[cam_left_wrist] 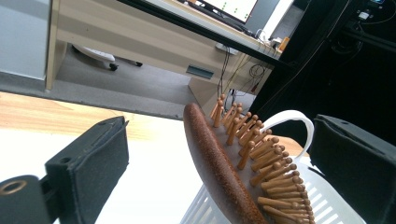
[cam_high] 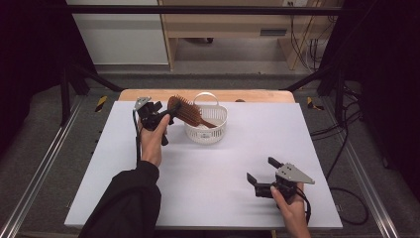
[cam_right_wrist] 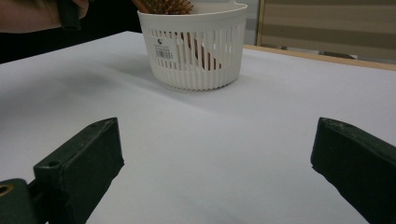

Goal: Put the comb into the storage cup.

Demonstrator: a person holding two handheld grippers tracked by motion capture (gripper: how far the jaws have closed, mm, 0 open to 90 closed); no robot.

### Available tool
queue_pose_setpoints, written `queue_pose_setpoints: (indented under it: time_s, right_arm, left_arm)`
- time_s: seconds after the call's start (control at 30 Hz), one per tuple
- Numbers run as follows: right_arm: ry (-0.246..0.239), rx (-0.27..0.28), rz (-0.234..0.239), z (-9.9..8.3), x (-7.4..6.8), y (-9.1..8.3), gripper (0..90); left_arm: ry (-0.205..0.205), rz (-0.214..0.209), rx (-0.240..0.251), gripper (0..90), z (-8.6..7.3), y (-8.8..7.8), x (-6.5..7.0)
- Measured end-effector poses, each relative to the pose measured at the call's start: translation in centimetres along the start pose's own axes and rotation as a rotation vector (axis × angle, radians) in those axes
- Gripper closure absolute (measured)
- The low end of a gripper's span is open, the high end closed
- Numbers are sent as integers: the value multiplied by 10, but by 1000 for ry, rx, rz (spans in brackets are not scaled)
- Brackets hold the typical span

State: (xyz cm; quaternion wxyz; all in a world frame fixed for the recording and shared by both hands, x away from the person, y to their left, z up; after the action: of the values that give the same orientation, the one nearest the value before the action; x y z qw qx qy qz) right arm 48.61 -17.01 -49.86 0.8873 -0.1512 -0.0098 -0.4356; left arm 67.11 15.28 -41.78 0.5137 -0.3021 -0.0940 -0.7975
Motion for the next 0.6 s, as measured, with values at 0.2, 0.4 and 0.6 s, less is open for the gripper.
queue_pose_setpoints:
  time_s: [0.2, 0.4, 0.6]
  right_arm:
    - [0, 0, 0, 0, 0, 0, 23]
    - [1, 0, 0, 0, 0, 1, 23]
    - [-1, -2, 1, 0, -1, 1, 23]
  left_arm:
    - [10, 4, 3, 22, 2, -3, 2]
    - [41, 5, 16, 22, 7, -8, 7]
    - [99, 12, 21, 23, 13, -16, 12]
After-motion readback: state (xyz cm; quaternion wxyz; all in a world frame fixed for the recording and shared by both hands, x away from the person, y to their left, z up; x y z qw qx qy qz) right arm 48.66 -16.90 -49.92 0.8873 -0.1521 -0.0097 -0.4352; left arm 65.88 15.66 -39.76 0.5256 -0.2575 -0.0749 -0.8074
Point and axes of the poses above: each handheld gripper's, and its own axes: y roughly forward along the jaws, z roughly out of its top, x roughly to its right, the point moved 8 cm from there along y, roughly forward along the jaws, and after that the axes turned 12 degrees about -y, right-handed, at the moved point
